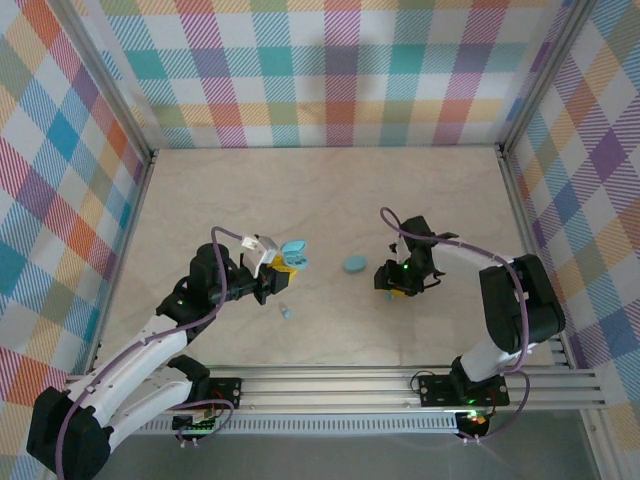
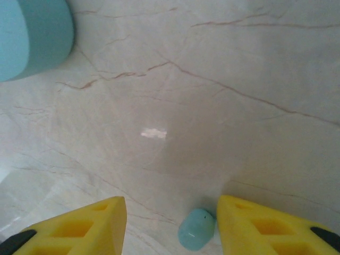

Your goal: Insert wireless bluetooth earbuds into charging case

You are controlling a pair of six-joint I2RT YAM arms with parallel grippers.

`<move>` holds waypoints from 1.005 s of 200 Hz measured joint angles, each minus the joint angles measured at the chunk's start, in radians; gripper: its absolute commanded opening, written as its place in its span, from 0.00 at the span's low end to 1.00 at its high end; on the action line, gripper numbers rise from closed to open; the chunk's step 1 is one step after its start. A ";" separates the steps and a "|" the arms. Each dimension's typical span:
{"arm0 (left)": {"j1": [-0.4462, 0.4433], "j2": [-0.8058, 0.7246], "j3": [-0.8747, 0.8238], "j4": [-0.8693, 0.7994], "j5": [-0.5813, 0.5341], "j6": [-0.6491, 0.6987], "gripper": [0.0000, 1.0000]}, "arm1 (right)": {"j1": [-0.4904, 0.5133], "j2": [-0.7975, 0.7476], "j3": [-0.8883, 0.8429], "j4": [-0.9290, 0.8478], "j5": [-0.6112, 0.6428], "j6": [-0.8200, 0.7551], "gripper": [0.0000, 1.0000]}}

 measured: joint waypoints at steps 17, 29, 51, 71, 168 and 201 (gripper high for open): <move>0.000 0.000 0.000 0.000 0.000 0.000 0.11 | 0.000 -0.001 -0.010 0.014 -0.034 0.018 0.49; 0.000 0.000 0.000 0.000 0.000 0.000 0.11 | 0.000 -0.006 -0.017 0.026 -0.058 0.033 0.49; 0.000 0.000 0.000 0.000 0.000 0.000 0.11 | 0.000 -0.034 -0.027 0.030 -0.087 0.064 0.49; 0.000 0.000 0.000 0.000 0.000 0.000 0.11 | 0.000 -0.060 -0.029 0.028 -0.103 0.082 0.49; 0.000 0.005 0.000 -0.004 -0.003 0.000 0.11 | 0.155 -0.211 -0.004 -0.026 0.037 0.106 0.35; 0.000 -0.015 0.000 -0.034 -0.018 0.000 0.11 | 0.294 -0.169 0.002 0.037 0.100 0.182 0.33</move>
